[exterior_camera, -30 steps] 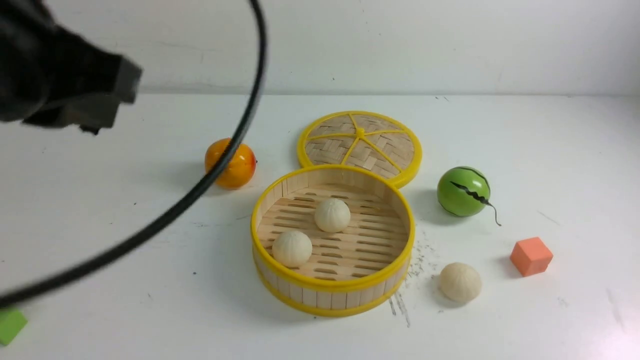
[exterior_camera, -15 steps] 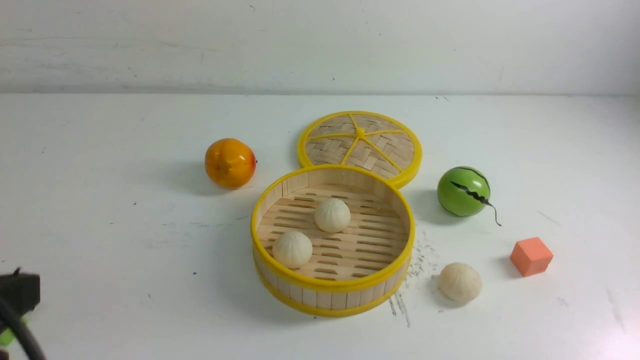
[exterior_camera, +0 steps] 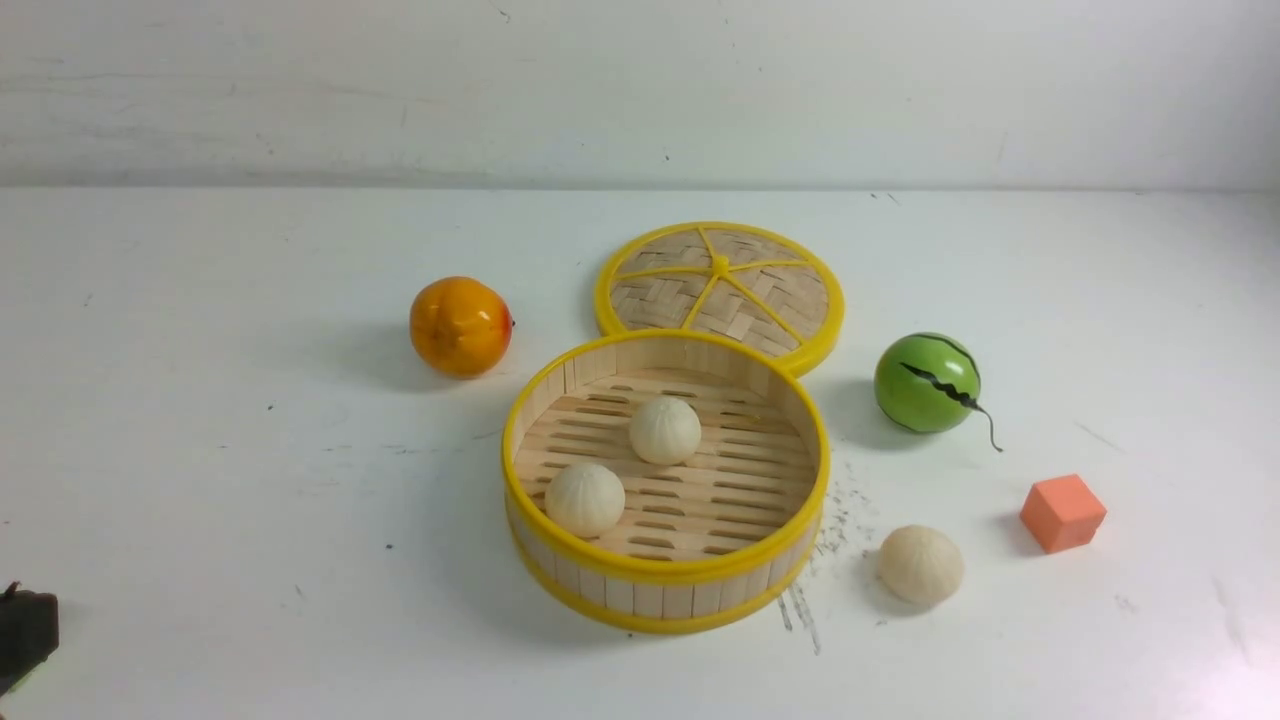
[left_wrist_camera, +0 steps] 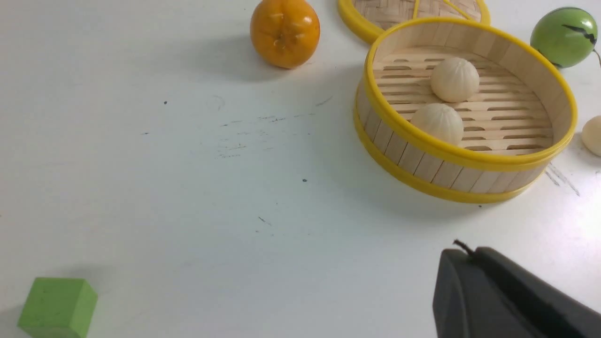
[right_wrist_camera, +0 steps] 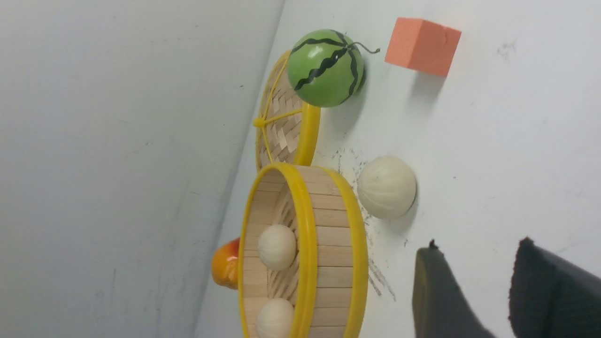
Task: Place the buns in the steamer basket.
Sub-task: Use the right arm to grab a steamed stuffed bun
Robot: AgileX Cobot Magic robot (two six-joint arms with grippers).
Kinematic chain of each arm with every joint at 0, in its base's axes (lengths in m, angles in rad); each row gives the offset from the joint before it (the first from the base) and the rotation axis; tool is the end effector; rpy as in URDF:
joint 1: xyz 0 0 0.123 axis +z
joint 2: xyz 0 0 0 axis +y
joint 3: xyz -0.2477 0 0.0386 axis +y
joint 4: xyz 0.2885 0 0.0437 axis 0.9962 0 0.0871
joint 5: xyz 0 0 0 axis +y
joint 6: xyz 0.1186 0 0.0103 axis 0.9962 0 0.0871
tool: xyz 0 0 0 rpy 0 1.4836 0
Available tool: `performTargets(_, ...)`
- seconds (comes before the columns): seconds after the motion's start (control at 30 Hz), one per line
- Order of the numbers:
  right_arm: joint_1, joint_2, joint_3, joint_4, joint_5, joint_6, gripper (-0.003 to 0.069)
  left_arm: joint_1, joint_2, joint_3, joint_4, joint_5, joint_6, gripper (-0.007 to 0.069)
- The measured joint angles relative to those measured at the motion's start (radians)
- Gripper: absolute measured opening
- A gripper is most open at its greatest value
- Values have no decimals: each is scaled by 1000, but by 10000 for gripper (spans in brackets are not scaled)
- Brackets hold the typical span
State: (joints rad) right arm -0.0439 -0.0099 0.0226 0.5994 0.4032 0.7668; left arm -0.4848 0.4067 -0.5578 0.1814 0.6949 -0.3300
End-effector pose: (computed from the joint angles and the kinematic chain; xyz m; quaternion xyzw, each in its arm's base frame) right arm 0.1540 0.0196 0.1688 0.4474 0.6535 0.4325 0.4308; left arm 0.1594 -0.0684 0.2917 0.0937 0.8406 -0.1297 0.5175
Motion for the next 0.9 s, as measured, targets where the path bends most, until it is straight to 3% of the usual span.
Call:
performTargets(0.2,0,0,1,-95,-35,28,239,0,0,0,0,0,-1,-3)
performTargets(0.37,0,0,-16,-121,-123,-131,194,0,0,0,3,1,-1,0)
performTargets(0.53,0,88,-173,-147,-52,-397,39,0,0,0,3,2,-1,3)
performTargets(0.57,0,167,-260,-168,31,-521,-9,0,0,0,3,2,-1,3)
performTargets(0.63,0,287,-380,-187,132,-687,-19,0,0,0,3,2,-1,3)
performTargets(0.67,0,300,-392,-190,144,-704,-20,0,0,0,3,2,-1,3)
performTargets(0.73,0,469,-548,-197,297,-919,-20,0,0,0,3,2,-1,4)
performTargets(0.9,0,770,-760,-203,512,-1165,-20,0,0,0,3,2,-2,11)
